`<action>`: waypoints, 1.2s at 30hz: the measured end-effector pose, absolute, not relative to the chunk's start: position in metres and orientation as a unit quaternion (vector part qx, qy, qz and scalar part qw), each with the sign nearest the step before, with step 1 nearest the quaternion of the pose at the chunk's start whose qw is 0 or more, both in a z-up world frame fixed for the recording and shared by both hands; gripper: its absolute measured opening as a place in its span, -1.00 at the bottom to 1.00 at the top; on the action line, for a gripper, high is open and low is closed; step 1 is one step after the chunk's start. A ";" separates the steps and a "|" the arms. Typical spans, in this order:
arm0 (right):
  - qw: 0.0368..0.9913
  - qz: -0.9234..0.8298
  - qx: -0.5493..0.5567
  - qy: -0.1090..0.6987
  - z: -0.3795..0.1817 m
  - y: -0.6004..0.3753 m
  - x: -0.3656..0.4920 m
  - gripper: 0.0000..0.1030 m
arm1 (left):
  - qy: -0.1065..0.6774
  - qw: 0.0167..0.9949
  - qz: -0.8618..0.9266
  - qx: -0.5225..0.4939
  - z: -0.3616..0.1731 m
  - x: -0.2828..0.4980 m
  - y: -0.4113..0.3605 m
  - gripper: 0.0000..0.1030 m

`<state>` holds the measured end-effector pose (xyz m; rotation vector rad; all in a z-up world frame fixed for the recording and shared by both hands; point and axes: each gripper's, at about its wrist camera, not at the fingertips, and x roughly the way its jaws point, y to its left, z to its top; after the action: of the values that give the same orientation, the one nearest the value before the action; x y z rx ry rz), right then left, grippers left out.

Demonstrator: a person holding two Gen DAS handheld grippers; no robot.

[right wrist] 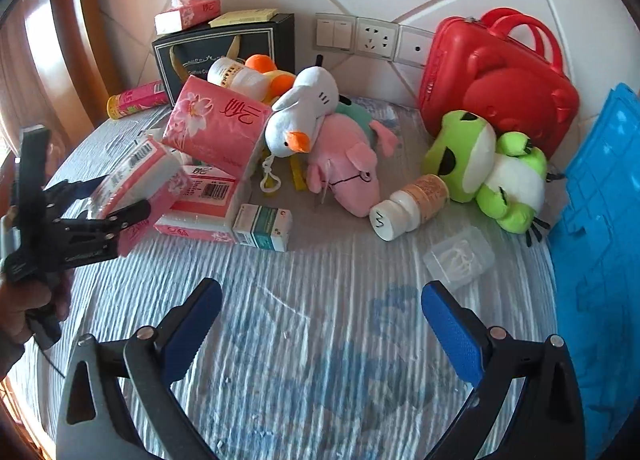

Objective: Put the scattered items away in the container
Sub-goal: 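Grasp the pink-white tissue pack with the left gripper while the right gripper grasps the white medicine box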

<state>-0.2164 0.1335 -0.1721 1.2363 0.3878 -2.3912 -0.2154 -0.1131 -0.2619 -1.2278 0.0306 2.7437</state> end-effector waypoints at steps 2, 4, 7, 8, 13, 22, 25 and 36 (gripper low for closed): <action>0.219 -0.857 0.443 0.147 -0.190 0.116 -0.228 0.97 | 0.003 0.058 0.912 -0.405 -0.259 -0.202 -0.123 0.78; 0.226 -0.852 0.445 0.155 -0.208 0.101 -0.240 0.97 | -0.004 0.050 0.914 -0.404 -0.256 -0.189 -0.132 0.78; 0.232 -0.846 0.451 0.164 -0.236 0.085 -0.255 0.97 | -0.008 0.038 0.914 -0.403 -0.254 -0.171 -0.142 0.78; 0.233 -0.843 0.457 0.164 -0.245 0.081 -0.260 0.93 | -0.009 0.035 0.915 -0.403 -0.253 -0.165 -0.145 0.79; 0.241 -0.835 0.465 0.166 -0.273 0.060 -0.277 0.82 | -0.013 0.022 0.916 -0.400 -0.252 -0.144 -0.158 0.79; 0.230 -0.831 0.477 0.173 -0.290 0.034 -0.293 0.28 | -0.018 0.004 0.914 -0.405 -0.256 -0.122 -0.173 0.79; 0.231 -0.829 0.478 0.173 -0.285 0.036 -0.290 0.26 | -0.018 0.002 0.915 -0.403 -0.254 -0.117 -0.173 0.79; 0.245 -0.831 0.472 0.164 -0.241 0.056 -0.253 0.26 | -0.014 0.015 0.923 -0.385 -0.226 -0.112 -0.152 0.79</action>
<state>-0.2533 0.0562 -0.2413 1.2890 0.4468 -2.2685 -0.1120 -0.1520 -0.2258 -1.1990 -0.0434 2.8702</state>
